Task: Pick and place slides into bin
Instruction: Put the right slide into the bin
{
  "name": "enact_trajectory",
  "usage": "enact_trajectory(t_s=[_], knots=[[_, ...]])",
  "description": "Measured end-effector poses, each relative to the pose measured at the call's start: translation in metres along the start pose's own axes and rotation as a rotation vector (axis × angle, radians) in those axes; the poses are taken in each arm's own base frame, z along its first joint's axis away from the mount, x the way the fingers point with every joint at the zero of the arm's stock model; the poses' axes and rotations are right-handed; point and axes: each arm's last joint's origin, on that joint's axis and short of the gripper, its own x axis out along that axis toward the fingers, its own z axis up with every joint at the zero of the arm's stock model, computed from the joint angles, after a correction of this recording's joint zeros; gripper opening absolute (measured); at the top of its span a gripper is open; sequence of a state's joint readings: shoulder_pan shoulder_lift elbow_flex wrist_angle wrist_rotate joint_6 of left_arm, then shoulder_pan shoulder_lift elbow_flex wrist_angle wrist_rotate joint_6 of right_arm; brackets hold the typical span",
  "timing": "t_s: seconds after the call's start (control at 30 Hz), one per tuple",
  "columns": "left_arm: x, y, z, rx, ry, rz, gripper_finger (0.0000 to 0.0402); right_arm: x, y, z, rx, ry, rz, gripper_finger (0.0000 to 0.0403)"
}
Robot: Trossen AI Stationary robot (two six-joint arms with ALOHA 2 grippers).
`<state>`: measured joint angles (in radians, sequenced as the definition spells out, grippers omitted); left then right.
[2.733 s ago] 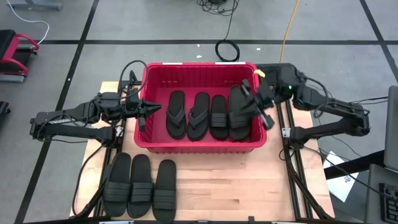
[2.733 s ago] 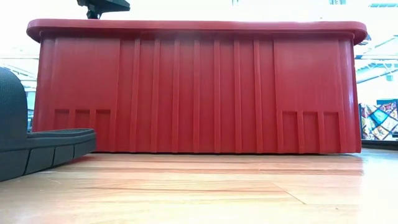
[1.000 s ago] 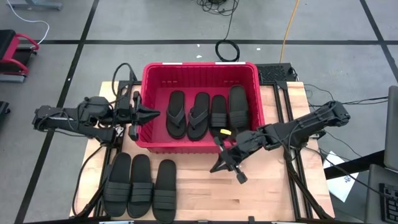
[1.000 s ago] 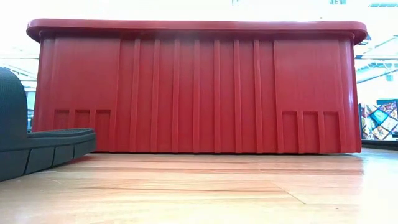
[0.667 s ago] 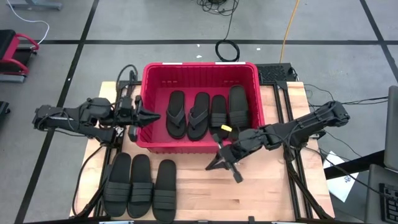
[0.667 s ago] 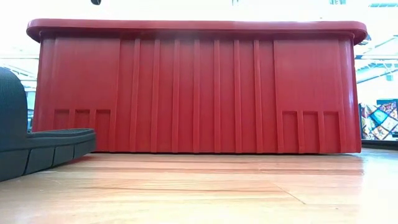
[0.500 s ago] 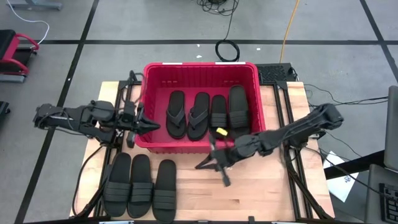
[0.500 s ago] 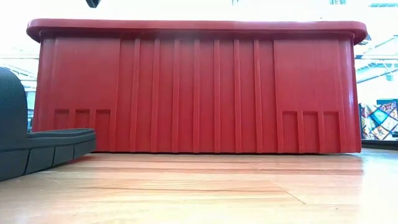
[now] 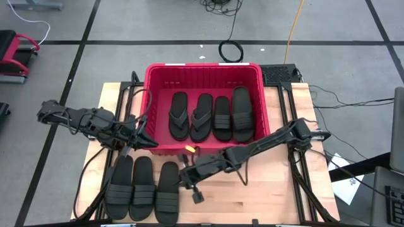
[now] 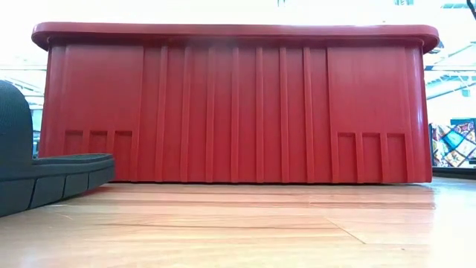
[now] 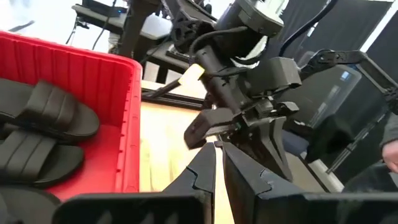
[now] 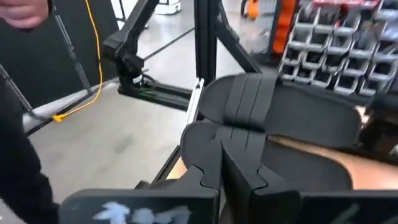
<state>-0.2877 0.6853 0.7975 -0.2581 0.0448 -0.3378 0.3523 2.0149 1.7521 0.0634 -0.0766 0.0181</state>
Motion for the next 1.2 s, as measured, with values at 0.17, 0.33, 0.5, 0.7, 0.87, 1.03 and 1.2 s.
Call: enact_trajectory(t_s=[0.17,0.33,0.5,0.7,0.87,1.03,1.2], knots=[[0.0,-0.003,-0.001,0.006,0.003,-0.008,0.0026,0.012,-0.011,-0.023,0.022,0.118,0.009,0.0],[0.0,-0.004,-0.001,0.006,0.005,-0.009,0.0026,0.028,-0.016,-0.047,0.019,0.167,0.058,0.0001],[0.0,-0.003,-0.002,0.006,0.006,-0.009,0.0026,0.05,-0.016,-0.081,0.098,0.213,0.101,0.0025],[0.0,-0.003,-0.002,0.028,0.015,-0.012,0.0026,0.067,-0.015,-0.093,0.185,0.13,0.144,0.0111],[0.0,-0.004,-0.002,0.032,0.019,-0.024,0.0026,0.072,-0.012,-0.106,0.191,0.162,0.084,0.0192],[0.0,-0.004,-0.003,0.025,0.024,-0.031,0.0026,0.079,-0.015,-0.123,0.217,0.203,0.068,0.0242],[0.0,-0.004,-0.003,0.018,0.029,-0.03,0.0026,0.086,-0.016,-0.14,0.271,0.225,0.061,0.0253]])
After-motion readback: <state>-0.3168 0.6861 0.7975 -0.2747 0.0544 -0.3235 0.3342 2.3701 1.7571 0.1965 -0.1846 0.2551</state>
